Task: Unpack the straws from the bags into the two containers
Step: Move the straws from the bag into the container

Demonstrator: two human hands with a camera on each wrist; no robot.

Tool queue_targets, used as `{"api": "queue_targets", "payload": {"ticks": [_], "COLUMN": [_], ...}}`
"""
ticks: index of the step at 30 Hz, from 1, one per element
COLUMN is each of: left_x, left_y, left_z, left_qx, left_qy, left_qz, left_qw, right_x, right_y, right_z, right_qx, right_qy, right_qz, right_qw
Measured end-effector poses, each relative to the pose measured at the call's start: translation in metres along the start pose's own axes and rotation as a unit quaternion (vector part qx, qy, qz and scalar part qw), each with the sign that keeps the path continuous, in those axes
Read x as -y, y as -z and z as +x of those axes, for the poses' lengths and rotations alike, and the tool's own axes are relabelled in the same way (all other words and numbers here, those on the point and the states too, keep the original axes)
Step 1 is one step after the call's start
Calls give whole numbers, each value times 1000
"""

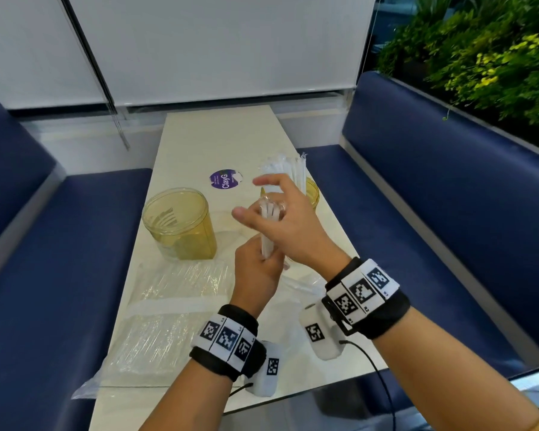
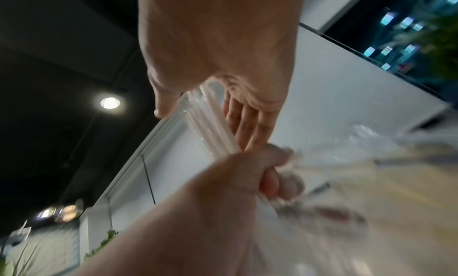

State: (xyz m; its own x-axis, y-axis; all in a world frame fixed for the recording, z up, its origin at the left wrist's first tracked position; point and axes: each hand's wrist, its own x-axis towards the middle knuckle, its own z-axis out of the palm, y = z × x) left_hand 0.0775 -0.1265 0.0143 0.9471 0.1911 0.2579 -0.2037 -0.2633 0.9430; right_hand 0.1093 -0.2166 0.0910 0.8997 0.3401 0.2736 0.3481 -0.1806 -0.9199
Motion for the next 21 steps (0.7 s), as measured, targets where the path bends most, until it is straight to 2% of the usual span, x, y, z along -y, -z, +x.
{"api": "queue_targets", "payload": {"ticks": [2, 5, 8, 10, 12, 17, 21], "left_x": [1, 4, 8, 10, 13, 17, 15], "left_y": [-1, -1, 3, 4, 4, 11, 17], "left_z": [5, 10, 4, 1, 2, 1, 1], "left_qx": [-14, -35, -4, 0, -8, 4, 4], "left_qy": [-14, 27, 35, 69, 83, 57, 50], "left_qz": [9, 2, -42, -70, -54, -50, -47], "left_qw": [1000, 999, 999, 995, 995, 997, 998], "right_x": [-13, -28, -10, 13, 32, 67, 47], "right_y": [-9, -23, -18, -3, 16, 70, 93], "right_z": [-2, -2, 12, 27, 48, 101, 138], "right_qx": [32, 50, 55, 57, 32, -75, -186], "right_qy": [-9, -8, -11, -4, 12, 30, 56], "right_qz": [-64, -136, -121, -92, -80, 9, -15], "right_qw": [997, 989, 991, 994, 996, 997, 981]}}
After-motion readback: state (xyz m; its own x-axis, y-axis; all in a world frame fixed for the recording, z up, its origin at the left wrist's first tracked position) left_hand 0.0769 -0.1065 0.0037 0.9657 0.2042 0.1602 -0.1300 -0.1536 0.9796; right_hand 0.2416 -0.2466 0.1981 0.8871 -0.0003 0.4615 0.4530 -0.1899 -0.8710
